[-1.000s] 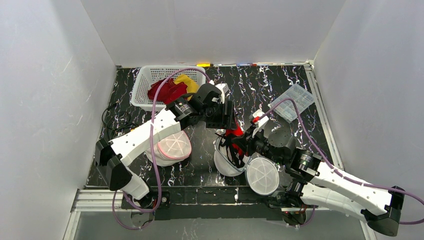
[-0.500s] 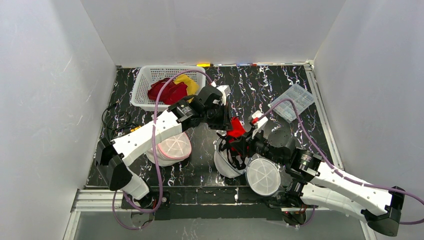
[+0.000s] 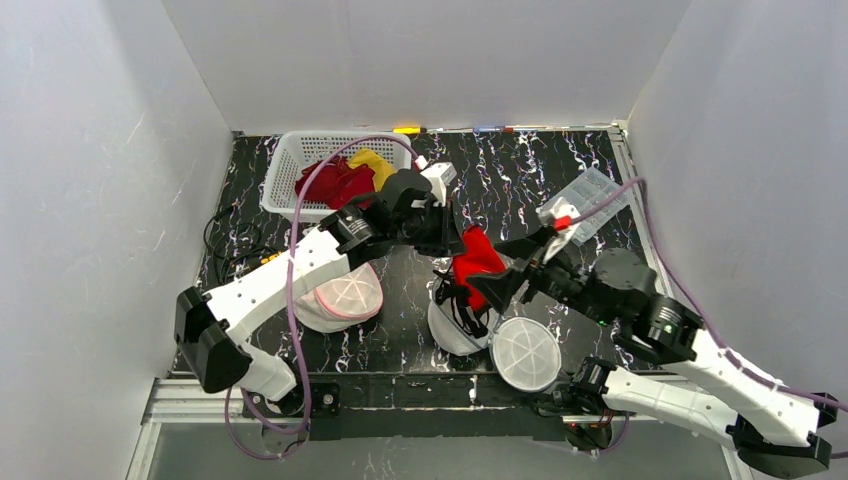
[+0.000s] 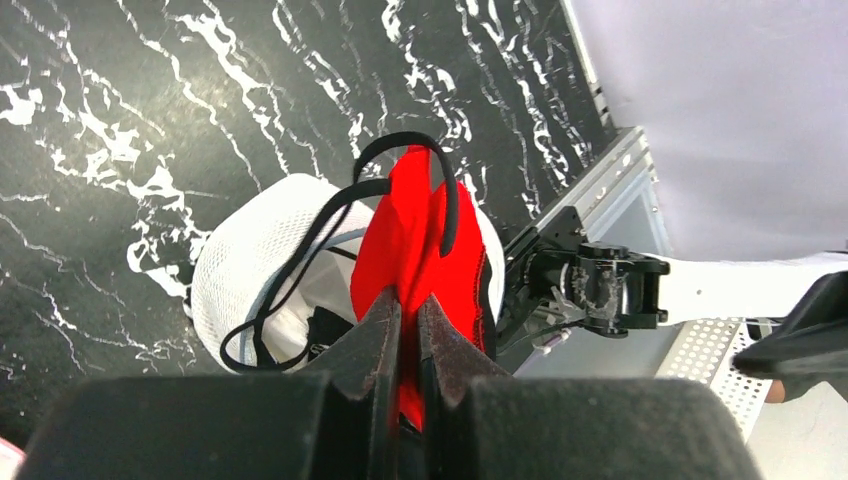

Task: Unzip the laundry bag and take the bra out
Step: Pick up the bra from the laundry bag.

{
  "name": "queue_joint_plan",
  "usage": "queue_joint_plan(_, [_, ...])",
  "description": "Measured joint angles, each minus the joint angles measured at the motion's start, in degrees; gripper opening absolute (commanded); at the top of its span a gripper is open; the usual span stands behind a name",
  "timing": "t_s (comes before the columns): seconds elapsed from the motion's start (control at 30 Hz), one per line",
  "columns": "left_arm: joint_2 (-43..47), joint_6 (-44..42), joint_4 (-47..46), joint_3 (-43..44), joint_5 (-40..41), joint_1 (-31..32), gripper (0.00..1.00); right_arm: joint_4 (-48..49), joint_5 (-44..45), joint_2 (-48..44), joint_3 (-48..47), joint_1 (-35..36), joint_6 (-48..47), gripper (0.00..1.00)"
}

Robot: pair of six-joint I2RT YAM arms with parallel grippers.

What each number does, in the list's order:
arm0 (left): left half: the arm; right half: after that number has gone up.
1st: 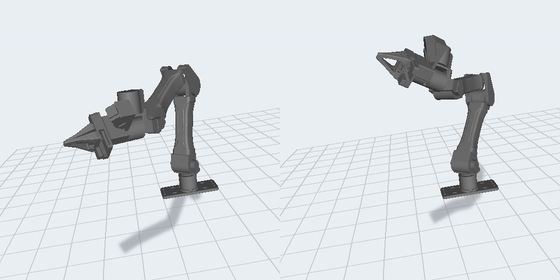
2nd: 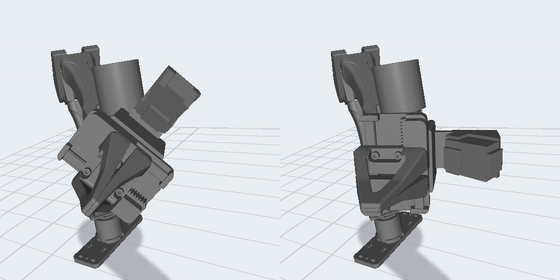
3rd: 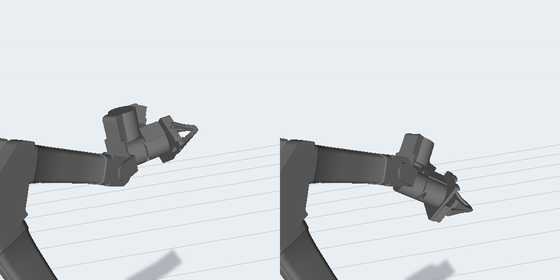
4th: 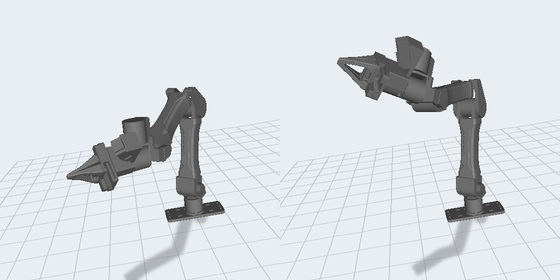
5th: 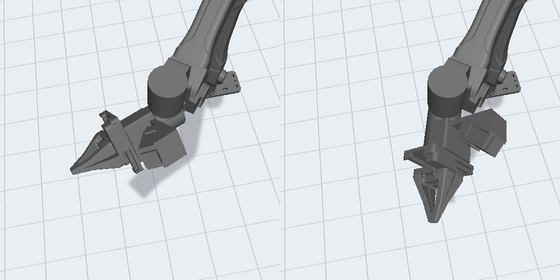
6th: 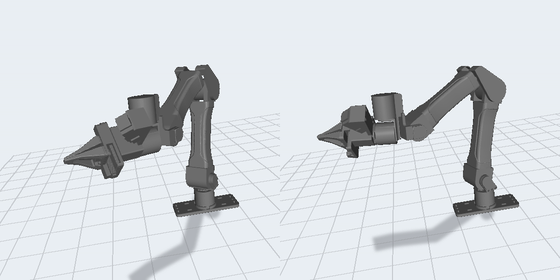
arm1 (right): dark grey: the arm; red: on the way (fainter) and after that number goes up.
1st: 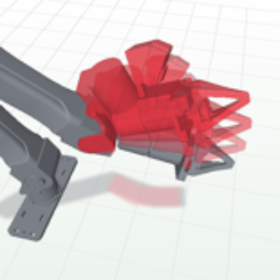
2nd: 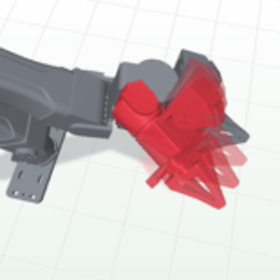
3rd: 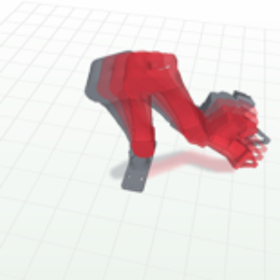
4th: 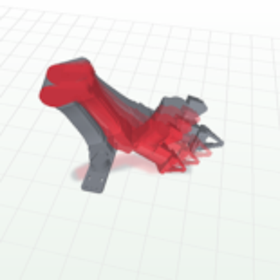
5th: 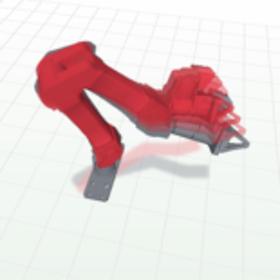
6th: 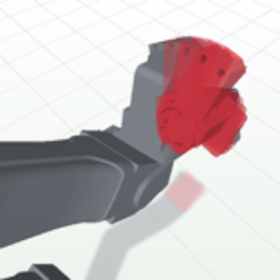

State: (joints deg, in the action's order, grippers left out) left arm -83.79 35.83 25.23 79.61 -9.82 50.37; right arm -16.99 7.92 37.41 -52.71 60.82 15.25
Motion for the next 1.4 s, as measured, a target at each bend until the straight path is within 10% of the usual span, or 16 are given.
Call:
queue_joint_plan(0.5, [9.8, -3.8, -10.5, -2.9, -2.2, 0.0, 0.00, 5.2, 11.3, -16.6, 8.4, 0.0, 3.1, 0.99])
queue_joint_plan(1.4, [17.2, -13.6, -16.6, 6.2, -0.7, 0.0, 0.00, 0.5, 28.9, -17.7, 16.6, 0.0, 18.8, 0.98])
